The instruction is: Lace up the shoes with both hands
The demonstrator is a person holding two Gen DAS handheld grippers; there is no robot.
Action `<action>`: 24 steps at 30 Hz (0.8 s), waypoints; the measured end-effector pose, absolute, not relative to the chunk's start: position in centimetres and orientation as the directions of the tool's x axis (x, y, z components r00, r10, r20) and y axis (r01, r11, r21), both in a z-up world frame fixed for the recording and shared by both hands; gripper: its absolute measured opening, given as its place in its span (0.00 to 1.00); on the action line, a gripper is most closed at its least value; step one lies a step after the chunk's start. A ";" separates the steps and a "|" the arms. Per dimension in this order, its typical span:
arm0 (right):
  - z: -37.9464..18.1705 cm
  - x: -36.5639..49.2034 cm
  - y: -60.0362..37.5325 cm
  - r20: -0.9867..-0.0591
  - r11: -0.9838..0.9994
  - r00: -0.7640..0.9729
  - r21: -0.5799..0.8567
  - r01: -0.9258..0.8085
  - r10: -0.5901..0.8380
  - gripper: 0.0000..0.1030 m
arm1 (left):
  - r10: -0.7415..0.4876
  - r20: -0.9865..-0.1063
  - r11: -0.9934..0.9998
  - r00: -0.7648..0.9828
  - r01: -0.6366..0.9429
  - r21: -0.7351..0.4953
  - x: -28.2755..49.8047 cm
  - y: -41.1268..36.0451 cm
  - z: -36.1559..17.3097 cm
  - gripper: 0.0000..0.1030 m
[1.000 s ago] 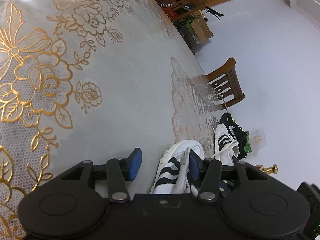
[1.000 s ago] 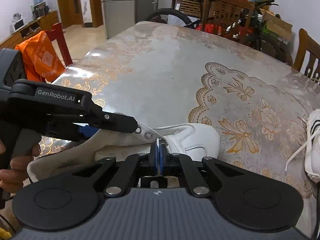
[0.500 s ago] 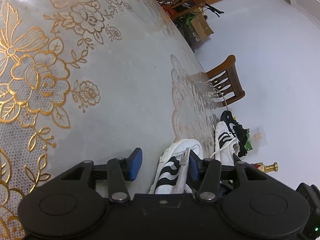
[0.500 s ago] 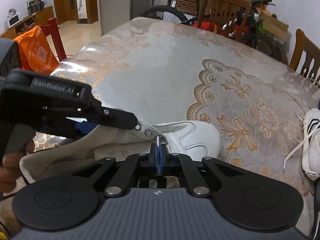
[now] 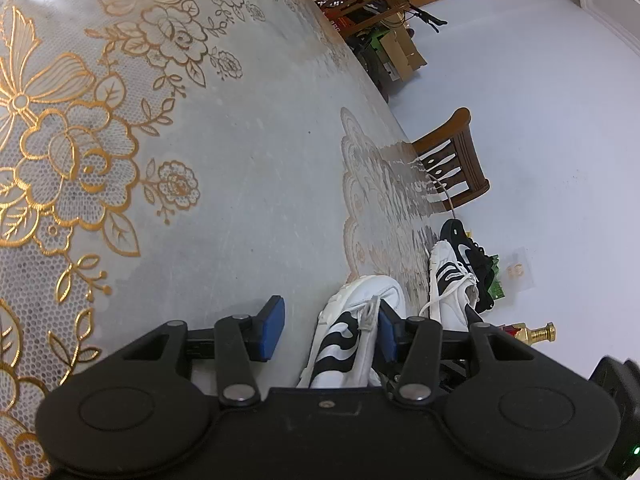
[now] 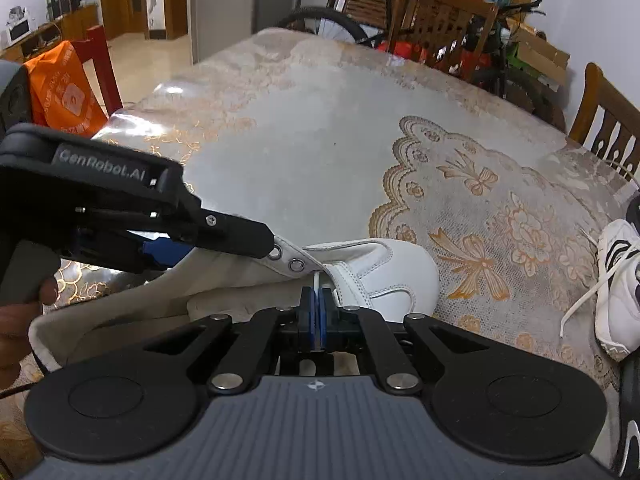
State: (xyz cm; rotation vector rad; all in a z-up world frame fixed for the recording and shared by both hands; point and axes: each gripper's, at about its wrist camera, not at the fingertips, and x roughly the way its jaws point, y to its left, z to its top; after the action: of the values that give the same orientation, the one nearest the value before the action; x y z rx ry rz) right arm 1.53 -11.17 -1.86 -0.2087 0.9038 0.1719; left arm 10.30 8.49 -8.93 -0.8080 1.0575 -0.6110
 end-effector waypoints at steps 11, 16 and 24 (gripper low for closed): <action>-2.2 1.4 -8.1 -0.789 0.836 0.614 -0.358 -0.415 -0.033 0.01 | -0.782 -0.501 0.563 0.371 0.075 -0.823 10.2 9.0 -9.0 0.46; -3.2 0.0 -6.8 -0.731 0.730 0.678 -0.501 -0.464 -0.070 0.01 | -0.764 -0.520 0.610 0.382 0.164 -0.775 9.7 8.3 -7.7 0.47; -1.5 3.3 -10.6 -0.813 0.928 0.580 -0.173 -0.330 0.055 0.01 | -0.756 -0.548 0.641 0.359 0.237 -0.730 8.4 6.9 -7.5 0.46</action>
State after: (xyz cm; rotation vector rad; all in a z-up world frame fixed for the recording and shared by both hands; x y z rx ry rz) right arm 3.29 -10.63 -1.46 -0.3227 0.9284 0.2300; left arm 8.43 6.90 -7.48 -0.6005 1.0112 -0.6922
